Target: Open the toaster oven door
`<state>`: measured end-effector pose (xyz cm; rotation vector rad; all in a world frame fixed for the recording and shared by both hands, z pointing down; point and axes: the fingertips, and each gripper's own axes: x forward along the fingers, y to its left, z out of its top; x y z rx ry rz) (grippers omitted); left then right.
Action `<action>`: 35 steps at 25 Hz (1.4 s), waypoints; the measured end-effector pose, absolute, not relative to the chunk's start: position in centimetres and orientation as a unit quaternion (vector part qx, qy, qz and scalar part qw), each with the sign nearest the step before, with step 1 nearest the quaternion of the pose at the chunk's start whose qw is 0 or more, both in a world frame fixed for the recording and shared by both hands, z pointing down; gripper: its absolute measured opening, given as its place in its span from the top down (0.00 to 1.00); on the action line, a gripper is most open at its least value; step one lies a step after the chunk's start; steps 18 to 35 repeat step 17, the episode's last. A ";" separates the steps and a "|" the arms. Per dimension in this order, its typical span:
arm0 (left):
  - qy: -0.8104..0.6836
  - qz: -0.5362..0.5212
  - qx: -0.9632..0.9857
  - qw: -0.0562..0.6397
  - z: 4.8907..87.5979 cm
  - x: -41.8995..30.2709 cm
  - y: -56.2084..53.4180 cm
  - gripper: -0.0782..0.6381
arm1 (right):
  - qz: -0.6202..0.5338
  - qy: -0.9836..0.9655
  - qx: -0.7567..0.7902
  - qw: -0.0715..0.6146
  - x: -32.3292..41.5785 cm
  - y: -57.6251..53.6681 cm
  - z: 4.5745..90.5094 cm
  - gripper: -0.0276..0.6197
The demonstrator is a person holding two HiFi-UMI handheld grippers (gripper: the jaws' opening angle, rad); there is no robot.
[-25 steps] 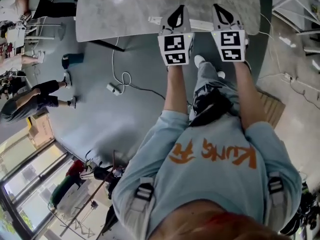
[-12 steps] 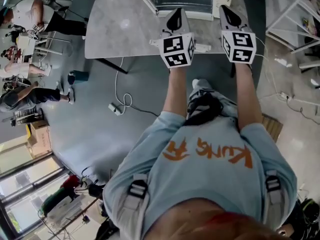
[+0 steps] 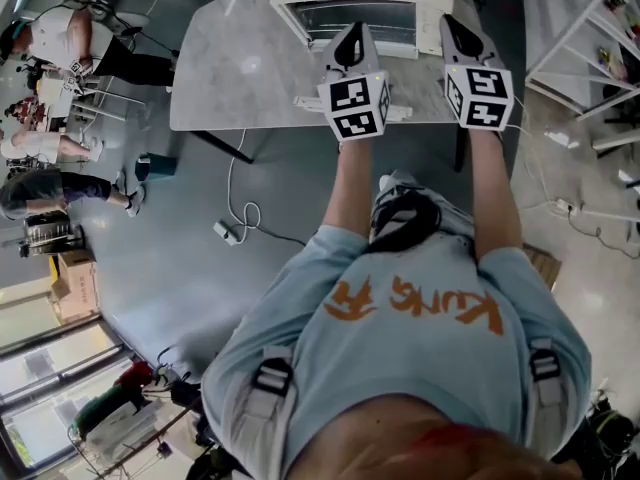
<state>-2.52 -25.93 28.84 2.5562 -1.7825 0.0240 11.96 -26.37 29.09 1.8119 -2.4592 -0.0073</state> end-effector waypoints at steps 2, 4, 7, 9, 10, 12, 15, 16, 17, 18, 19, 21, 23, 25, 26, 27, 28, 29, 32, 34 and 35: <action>-0.577 0.011 0.817 0.019 29.4 -2.4 -26.1 0.89 | -0.002 -0.804 0.592 0.045 12.5 -26.5 29.2 0.96; -0.578 0.011 0.816 0.019 29.3 -2.1 -26.3 0.89 | -0.002 -0.804 0.593 0.046 13.0 -26.6 29.1 0.96; -0.575 0.011 0.818 0.016 29.2 -1.6 -26.6 0.89 | 0.001 -0.803 0.594 0.045 13.4 -26.8 29.3 0.96; -0.573 0.013 0.819 0.016 29.5 -1.4 -26.8 0.89 | 0.004 -0.803 0.595 0.046 13.5 -26.8 29.6 0.96; -0.573 0.015 0.819 0.016 29.5 -1.3 -26.8 0.89 | 0.004 -0.802 0.596 0.046 13.6 -26.8 29.7 0.96; -0.571 0.016 0.821 0.018 29.6 -1.2 -26.9 0.89 | 0.005 -0.800 0.597 0.048 13.9 -26.7 29.7 0.96; -0.562 0.012 0.827 0.019 29.4 -0.5 -26.9 0.89 | 0.008 -0.799 0.600 0.048 14.6 -26.7 29.5 0.96; -0.558 0.010 0.829 0.018 29.2 -0.2 -26.9 0.89 | 0.009 -0.798 0.601 0.047 14.9 -26.7 29.4 0.96; -0.554 0.008 0.832 0.017 29.1 0.2 -26.9 0.89 | 0.010 -0.798 0.601 0.047 15.2 -26.6 29.3 0.96; -0.554 0.008 0.832 0.017 29.1 0.2 -26.9 0.89 | 0.010 -0.798 0.601 0.047 15.2 -26.6 29.3 0.96; -0.554 0.008 0.832 0.017 29.1 0.2 -26.9 0.89 | 0.010 -0.798 0.601 0.047 15.2 -26.6 29.3 0.96; -0.554 0.008 0.832 0.017 29.1 0.2 -26.9 0.89 | 0.010 -0.798 0.601 0.047 15.2 -26.6 29.3 0.96; -0.554 0.008 0.832 0.017 29.1 0.2 -26.9 0.89 | 0.010 -0.798 0.601 0.047 15.2 -26.6 29.3 0.96; -0.554 0.008 0.832 0.017 29.1 0.2 -26.9 0.89 | 0.010 -0.798 0.601 0.047 15.2 -26.6 29.3 0.96; -0.554 0.008 0.832 0.017 29.1 0.2 -26.9 0.89 | 0.010 -0.798 0.601 0.047 15.2 -26.6 29.3 0.96; -0.554 0.008 0.832 0.017 29.1 0.2 -26.9 0.89 | 0.010 -0.798 0.601 0.047 15.2 -26.6 29.3 0.96; -0.554 0.008 0.832 0.017 29.1 0.2 -26.9 0.89 | 0.010 -0.798 0.601 0.047 15.2 -26.6 29.3 0.96; -0.554 0.008 0.832 0.017 29.1 0.2 -26.9 0.89 | 0.010 -0.798 0.601 0.047 15.2 -26.6 29.3 0.96; -0.554 0.008 0.832 0.017 29.1 0.2 -26.9 0.89 | 0.010 -0.798 0.601 0.047 15.2 -26.6 29.3 0.96; -0.554 0.008 0.832 0.017 29.1 0.2 -26.9 0.89 | 0.010 -0.798 0.601 0.047 15.2 -26.6 29.3 0.96; -0.554 0.008 0.832 0.017 29.1 0.2 -26.9 0.89 | 0.010 -0.798 0.601 0.047 15.2 -26.6 29.3 0.96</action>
